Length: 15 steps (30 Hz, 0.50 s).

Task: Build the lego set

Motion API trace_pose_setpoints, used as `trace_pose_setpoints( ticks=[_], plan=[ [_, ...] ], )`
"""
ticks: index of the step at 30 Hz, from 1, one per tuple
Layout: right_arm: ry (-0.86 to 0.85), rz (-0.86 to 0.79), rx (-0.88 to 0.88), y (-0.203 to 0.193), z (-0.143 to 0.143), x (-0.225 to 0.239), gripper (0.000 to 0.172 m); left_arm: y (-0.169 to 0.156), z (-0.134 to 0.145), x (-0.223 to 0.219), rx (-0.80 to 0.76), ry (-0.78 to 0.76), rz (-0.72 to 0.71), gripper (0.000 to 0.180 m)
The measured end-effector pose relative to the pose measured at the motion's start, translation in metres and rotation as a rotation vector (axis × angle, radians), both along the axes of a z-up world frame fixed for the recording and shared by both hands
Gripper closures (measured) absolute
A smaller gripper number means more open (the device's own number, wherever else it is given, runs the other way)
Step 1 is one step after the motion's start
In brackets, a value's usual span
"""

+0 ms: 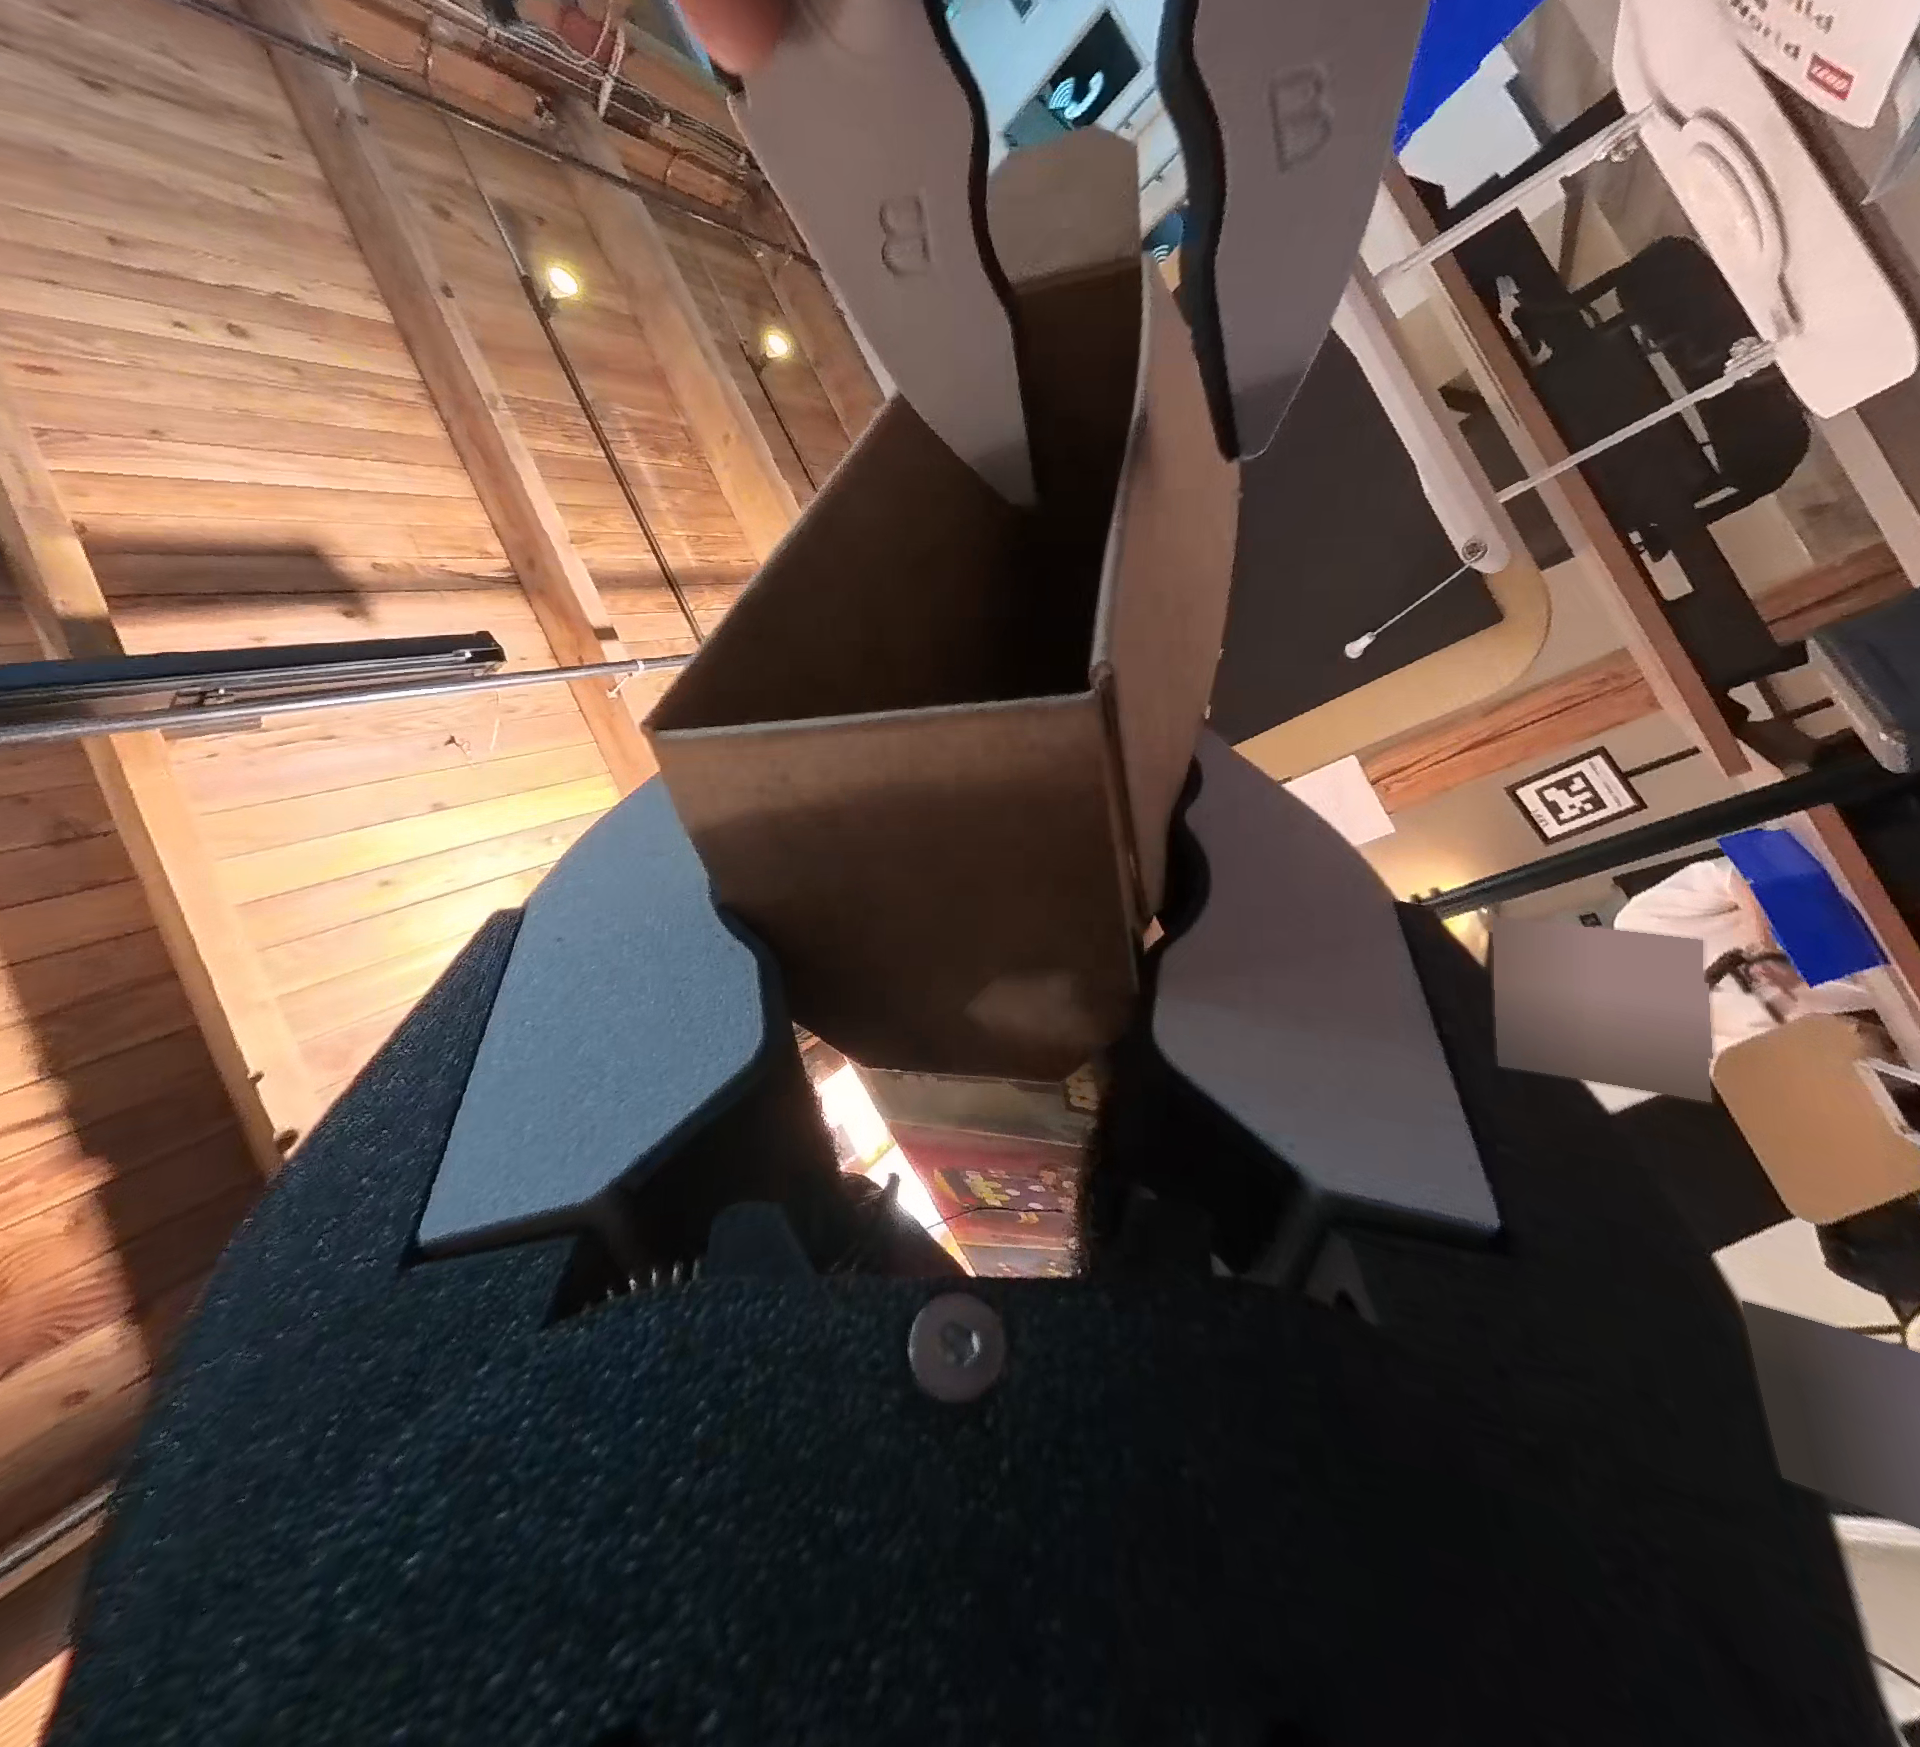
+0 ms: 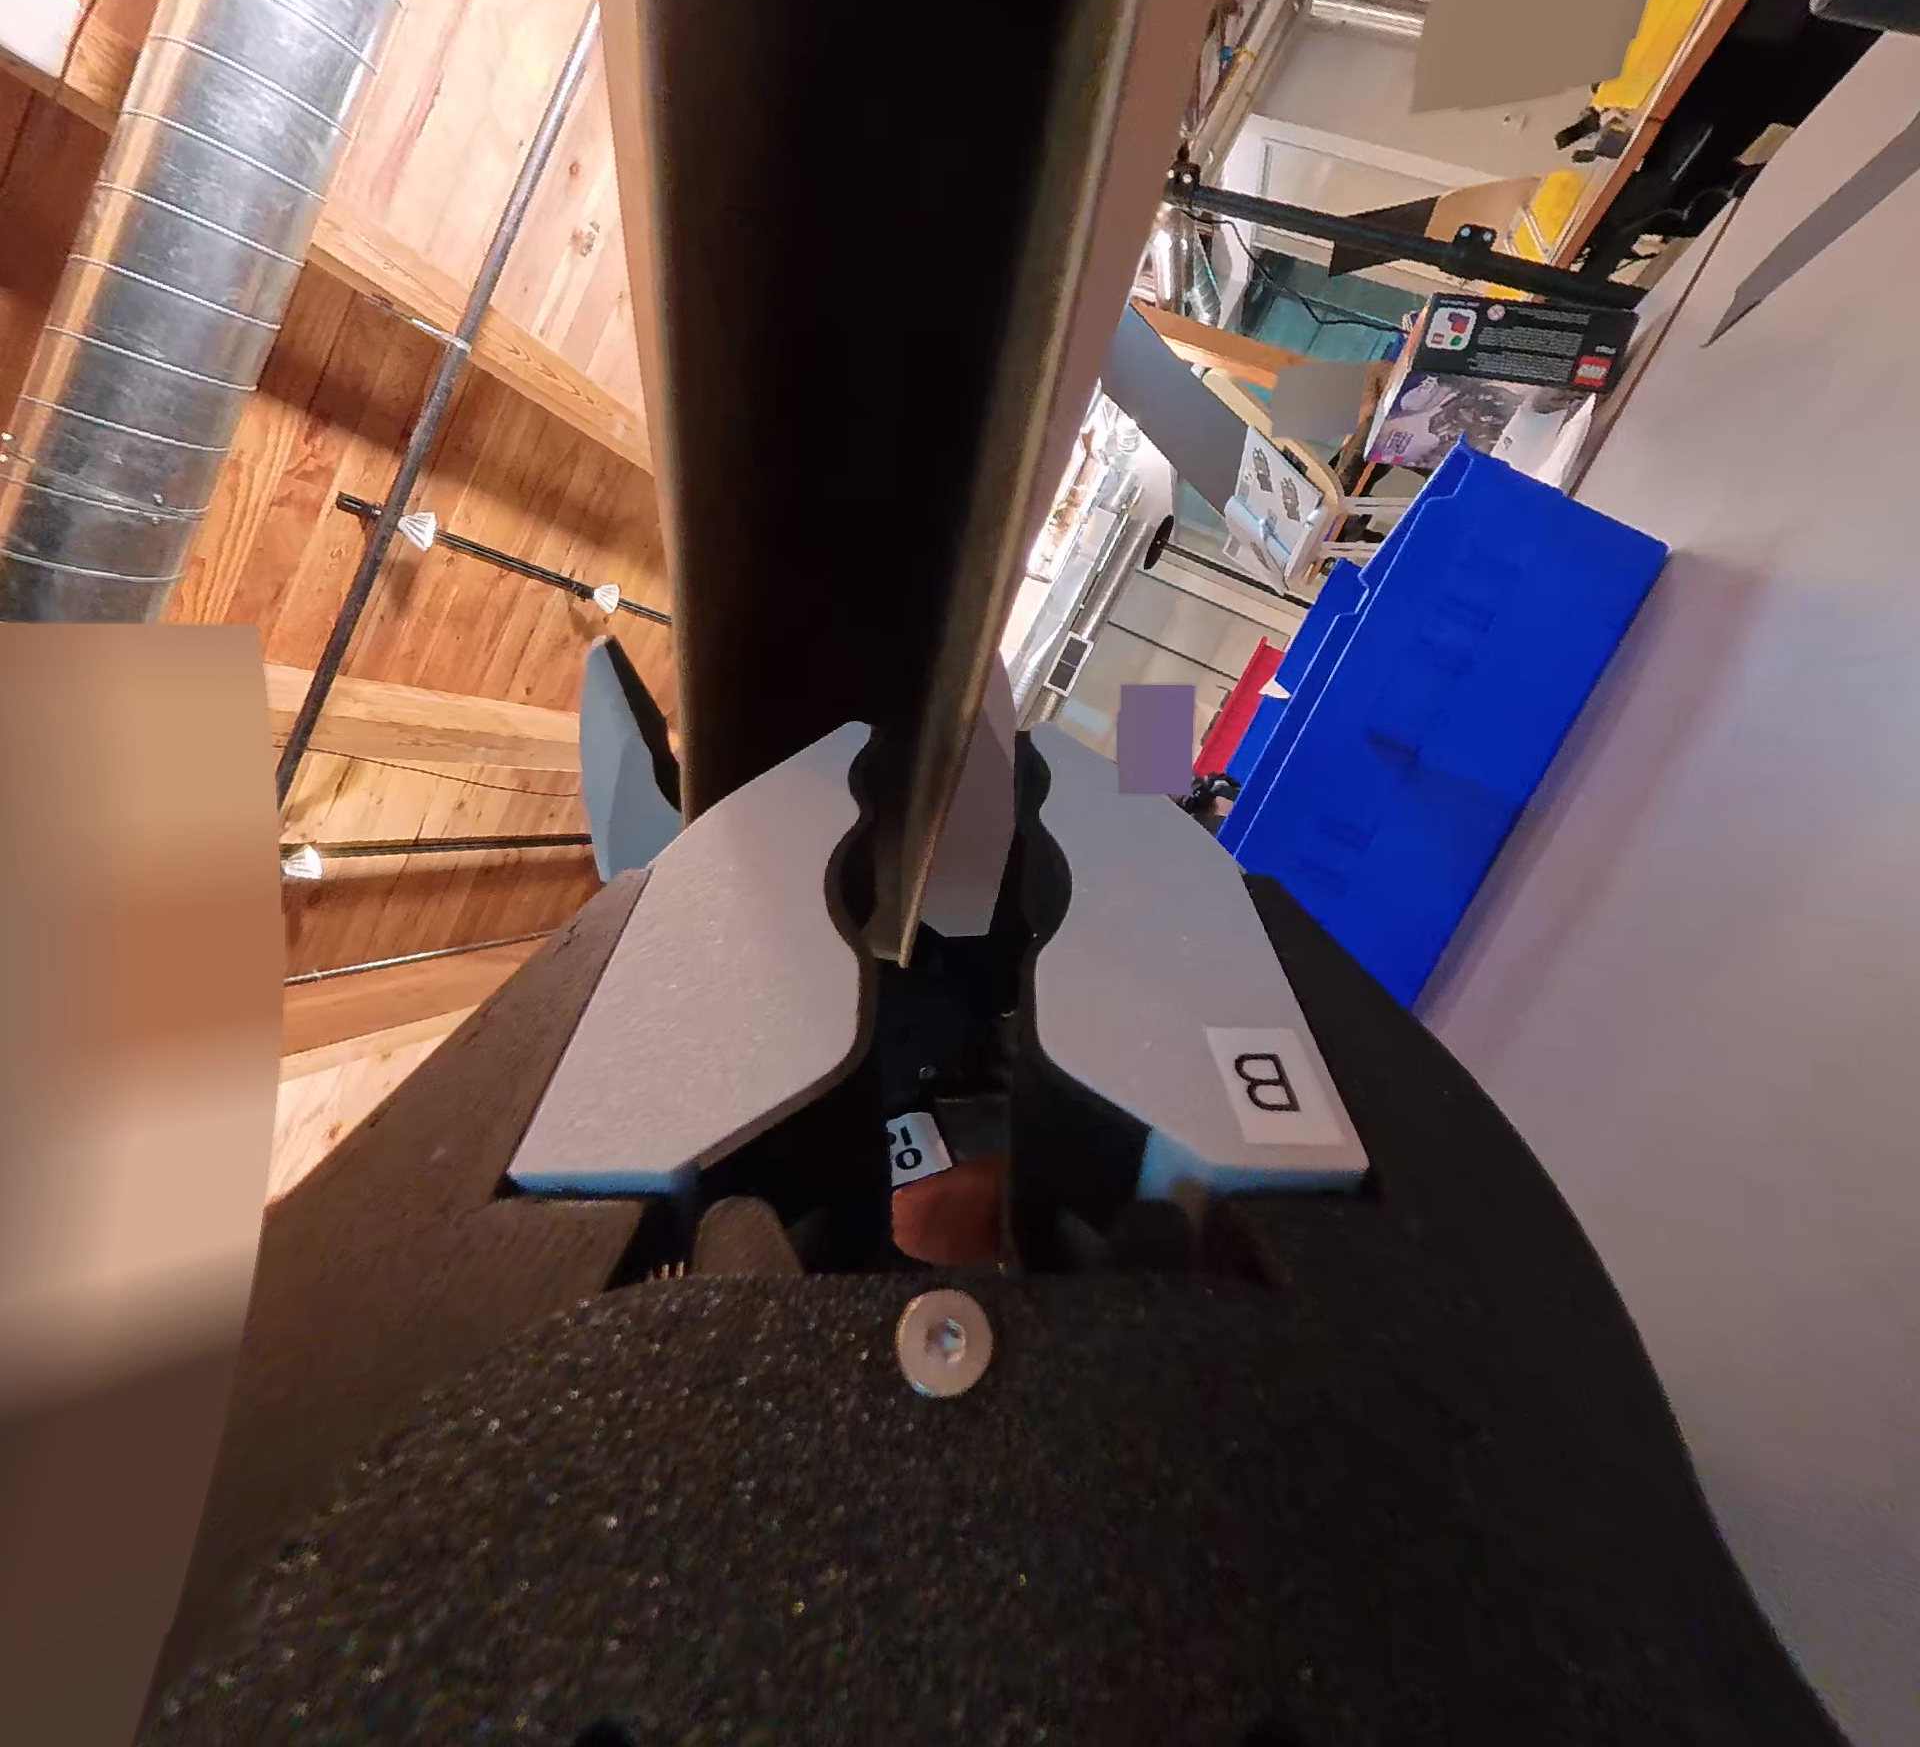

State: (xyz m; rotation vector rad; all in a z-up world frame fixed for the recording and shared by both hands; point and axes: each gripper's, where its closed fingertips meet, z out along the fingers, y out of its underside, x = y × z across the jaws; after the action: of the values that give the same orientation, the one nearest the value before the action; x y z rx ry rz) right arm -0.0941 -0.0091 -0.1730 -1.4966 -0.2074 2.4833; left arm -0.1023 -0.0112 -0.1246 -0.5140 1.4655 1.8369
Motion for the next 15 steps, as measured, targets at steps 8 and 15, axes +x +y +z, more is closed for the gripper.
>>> trace_pose_setpoints(
  ticks=[8,15],
  plan=[
    [-0.003,0.0,0.02,-0.0012,-0.0014,-0.0013,0.162,0.0005,-0.0028,-0.0022,-0.02,-0.039,0.006,0.107],
    [-0.051,0.04,0.038,-0.0045,-0.0034,-0.0012,0.163,-0.0021,-0.0038,-0.0085,-0.03,-0.105,0.01,0.107]
  ],
)
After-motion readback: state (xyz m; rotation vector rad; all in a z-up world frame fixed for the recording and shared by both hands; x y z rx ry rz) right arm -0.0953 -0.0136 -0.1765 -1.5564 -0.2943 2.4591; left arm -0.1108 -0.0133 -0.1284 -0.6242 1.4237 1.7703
